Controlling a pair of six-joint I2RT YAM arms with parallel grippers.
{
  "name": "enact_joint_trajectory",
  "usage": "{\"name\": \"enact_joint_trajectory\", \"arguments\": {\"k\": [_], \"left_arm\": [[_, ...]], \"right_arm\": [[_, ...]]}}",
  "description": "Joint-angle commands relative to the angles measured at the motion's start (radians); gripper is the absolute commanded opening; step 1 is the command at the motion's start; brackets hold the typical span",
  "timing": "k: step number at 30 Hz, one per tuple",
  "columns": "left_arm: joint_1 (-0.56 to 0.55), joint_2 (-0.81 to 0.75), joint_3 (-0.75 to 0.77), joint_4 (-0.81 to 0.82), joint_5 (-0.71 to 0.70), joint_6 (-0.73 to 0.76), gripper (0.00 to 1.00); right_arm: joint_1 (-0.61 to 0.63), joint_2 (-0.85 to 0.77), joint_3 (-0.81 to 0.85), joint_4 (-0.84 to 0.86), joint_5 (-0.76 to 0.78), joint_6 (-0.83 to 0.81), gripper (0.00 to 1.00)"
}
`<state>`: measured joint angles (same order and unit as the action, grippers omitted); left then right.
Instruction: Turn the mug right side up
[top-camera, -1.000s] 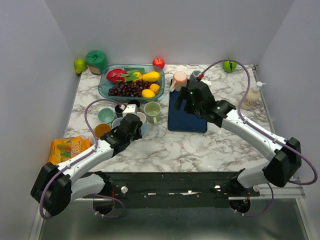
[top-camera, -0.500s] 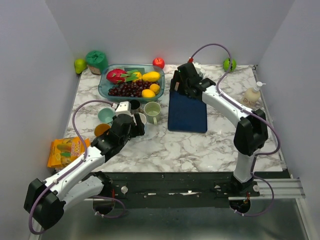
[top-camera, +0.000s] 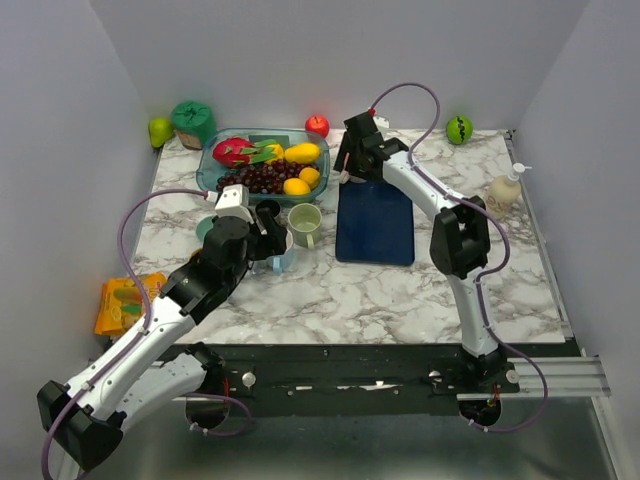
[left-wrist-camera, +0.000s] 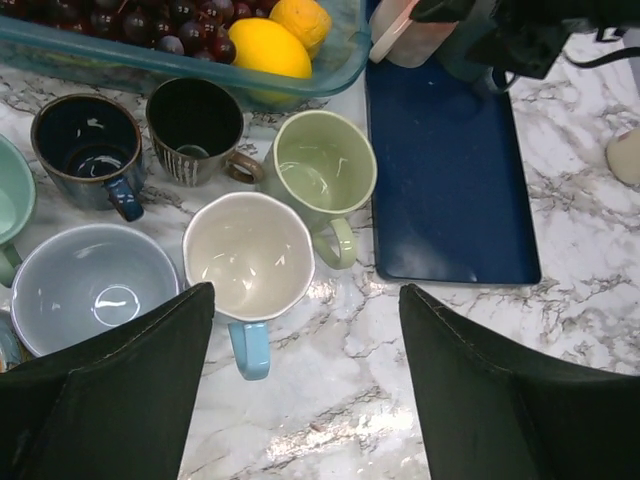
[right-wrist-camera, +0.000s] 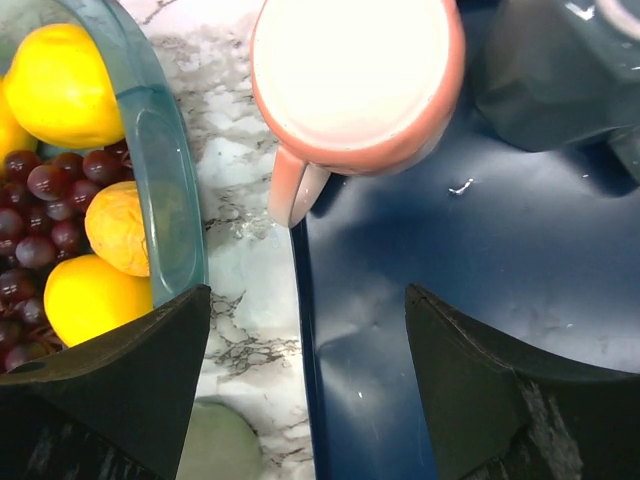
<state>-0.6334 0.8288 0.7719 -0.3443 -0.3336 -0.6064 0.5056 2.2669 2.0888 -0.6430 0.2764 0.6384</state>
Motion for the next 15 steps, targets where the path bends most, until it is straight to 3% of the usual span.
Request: {"name": "enact_joint_trajectory", "arguments": {"k": [1,15], "left_arm": [[0.0,-0.01,0.056,-0.032,-0.015,0.019,0.83],[0.0,-0.057,0.079,-0.065,-0.005,0.014,0.83]], "right_arm": [[0.004,0.063,0.092,-0.032,0.012,0.049,0.84],[-0.045,0.174,0.142,-0.034,0.061,0.259,0.8]]}}
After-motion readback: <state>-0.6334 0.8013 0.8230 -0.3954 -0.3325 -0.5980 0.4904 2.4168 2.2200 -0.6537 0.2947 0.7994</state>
